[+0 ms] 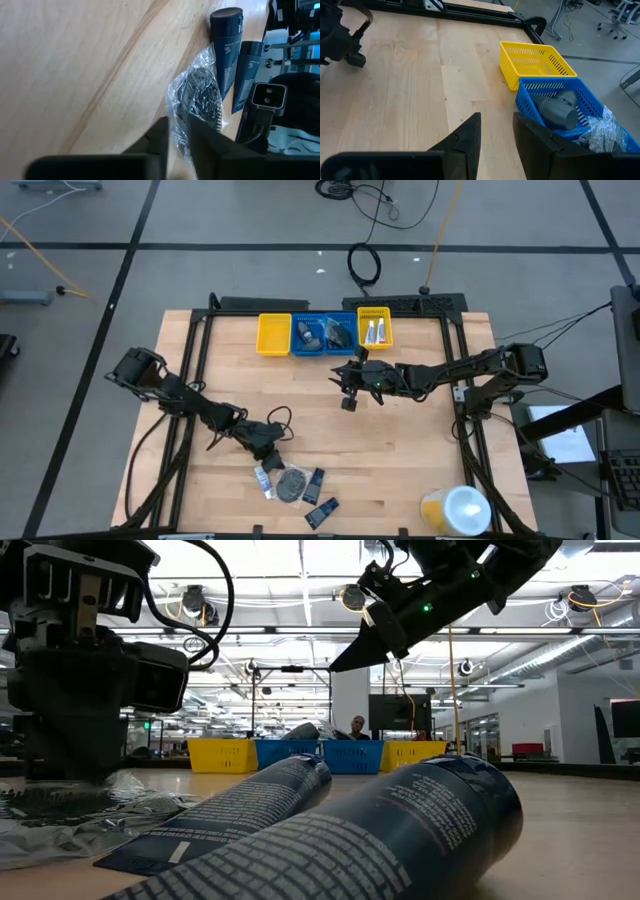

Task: Pick & Place Travel size toiletries
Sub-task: Put the black hairbrush into the right blue bin

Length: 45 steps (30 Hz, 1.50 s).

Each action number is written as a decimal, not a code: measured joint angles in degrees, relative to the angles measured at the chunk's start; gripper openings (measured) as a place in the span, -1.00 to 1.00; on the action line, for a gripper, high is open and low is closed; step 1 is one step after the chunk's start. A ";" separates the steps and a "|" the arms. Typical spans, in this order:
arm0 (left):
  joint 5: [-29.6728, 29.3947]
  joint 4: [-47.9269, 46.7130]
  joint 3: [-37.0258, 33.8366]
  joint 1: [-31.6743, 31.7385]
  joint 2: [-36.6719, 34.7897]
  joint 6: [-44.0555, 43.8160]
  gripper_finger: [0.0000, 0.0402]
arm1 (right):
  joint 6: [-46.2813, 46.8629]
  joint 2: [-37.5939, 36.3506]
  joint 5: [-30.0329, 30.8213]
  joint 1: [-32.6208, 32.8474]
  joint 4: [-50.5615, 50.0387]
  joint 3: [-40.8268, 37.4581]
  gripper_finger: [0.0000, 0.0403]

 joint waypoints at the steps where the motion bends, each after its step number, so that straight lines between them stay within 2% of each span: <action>1: 0.01 -0.02 0.00 0.00 0.00 0.53 -0.78 | -0.01 0.00 0.00 0.00 0.00 0.00 -0.48; 2: 0.01 -0.04 0.00 0.00 0.01 1.35 -0.88 | 0.00 0.00 0.00 0.00 0.00 0.00 -0.48; 4: -0.01 0.01 -0.02 0.02 0.02 1.93 -0.96 | 0.00 0.00 0.00 -0.02 0.00 0.00 -0.48; 14: -1.19 0.06 0.64 0.04 0.02 4.66 -1.00 | 0.00 0.00 -0.02 -0.02 -0.02 0.00 -0.48; 21: -1.48 -2.45 4.38 1.51 -1.63 11.14 -1.00 | 0.00 0.00 -0.04 -0.02 -0.01 0.00 -0.48; 24: -1.22 -7.01 6.94 3.18 -2.94 14.05 -1.00 | 0.00 0.00 -0.07 -0.02 0.00 0.00 -0.48; 31: -2.99 -25.57 14.37 7.04 -9.57 23.80 -1.00 | 0.00 0.02 -0.22 -0.02 0.48 0.02 -0.48; 39: -15.83 -47.09 24.68 8.57 -16.52 32.84 -1.00 | 0.00 0.02 -0.24 0.02 1.30 0.02 -0.48; 45: -24.29 -54.24 32.08 8.95 -18.07 38.02 -1.00 | 0.00 0.02 -0.33 0.02 2.73 0.02 -0.48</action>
